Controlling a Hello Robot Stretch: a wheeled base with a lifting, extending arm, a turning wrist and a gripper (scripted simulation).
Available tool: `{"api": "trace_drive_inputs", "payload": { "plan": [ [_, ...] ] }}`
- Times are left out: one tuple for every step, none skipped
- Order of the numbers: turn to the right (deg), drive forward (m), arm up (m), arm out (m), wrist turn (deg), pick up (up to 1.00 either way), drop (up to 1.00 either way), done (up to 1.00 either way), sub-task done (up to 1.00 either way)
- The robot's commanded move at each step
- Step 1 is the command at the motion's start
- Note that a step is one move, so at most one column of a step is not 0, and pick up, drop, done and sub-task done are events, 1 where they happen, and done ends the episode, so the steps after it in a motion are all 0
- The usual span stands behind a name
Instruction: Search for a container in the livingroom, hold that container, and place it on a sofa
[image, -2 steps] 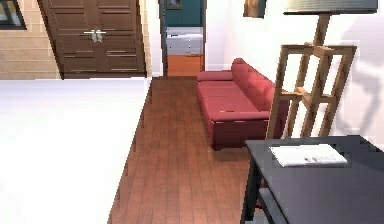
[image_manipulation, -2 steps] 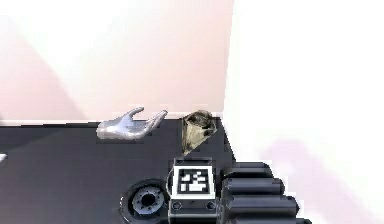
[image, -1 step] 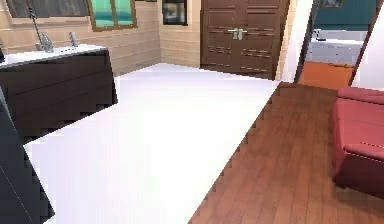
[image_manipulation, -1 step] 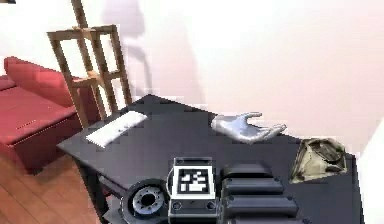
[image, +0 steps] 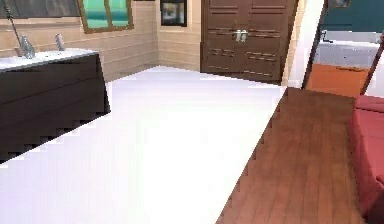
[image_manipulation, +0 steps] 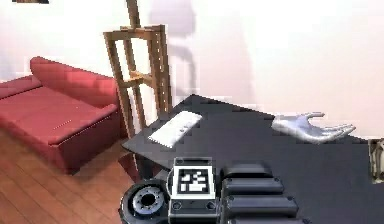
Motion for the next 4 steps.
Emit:
{"api": "trace_drive_inputs", "payload": {
  "plan": [
    [30.0, 0.00, 0.00, 0.00, 0.0, 0.00, 0.00, 0.00, 0.00],
    [0.0, 1.00, 0.00, 0.00, 0.0, 0.00, 0.00, 0.00, 0.00],
    [3.0, 0.00, 0.00, 0.00, 0.0, 0.00, 0.00, 0.00, 0.00],
    [0.0, 1.00, 0.00, 0.00, 0.0, 0.00, 0.00, 0.00, 0.00]
  ]
}}
